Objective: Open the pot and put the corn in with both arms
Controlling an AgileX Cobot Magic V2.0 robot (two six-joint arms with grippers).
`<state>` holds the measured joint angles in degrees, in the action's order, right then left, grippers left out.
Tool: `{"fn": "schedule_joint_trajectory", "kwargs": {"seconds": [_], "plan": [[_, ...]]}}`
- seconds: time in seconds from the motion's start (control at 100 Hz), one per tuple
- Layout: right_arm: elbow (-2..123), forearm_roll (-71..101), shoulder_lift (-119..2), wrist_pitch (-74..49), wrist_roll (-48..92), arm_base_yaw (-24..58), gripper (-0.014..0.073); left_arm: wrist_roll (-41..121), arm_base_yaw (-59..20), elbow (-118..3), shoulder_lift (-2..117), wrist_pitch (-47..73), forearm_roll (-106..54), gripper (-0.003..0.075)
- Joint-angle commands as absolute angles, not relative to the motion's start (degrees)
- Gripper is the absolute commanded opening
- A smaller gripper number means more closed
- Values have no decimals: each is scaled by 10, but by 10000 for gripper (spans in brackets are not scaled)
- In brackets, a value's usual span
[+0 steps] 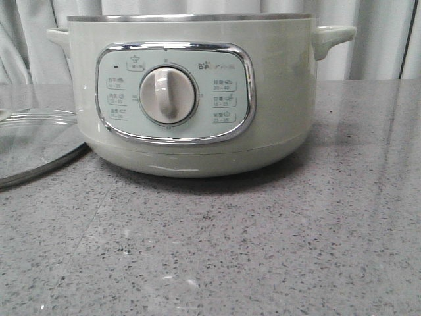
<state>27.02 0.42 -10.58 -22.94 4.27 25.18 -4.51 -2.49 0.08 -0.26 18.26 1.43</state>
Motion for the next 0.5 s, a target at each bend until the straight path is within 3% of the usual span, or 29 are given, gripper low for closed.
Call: {"fn": "schedule_joint_trajectory", "kwargs": {"seconds": [0.0, 0.49], "plan": [[284, -3, -111, -186, 46, 251, -71, -50, -24, 14, -21, 149, 16, -20], [277, -34, -111, -183, 48, 248, -71, -50, -24, 14, -21, 149, 16, -20]]}}
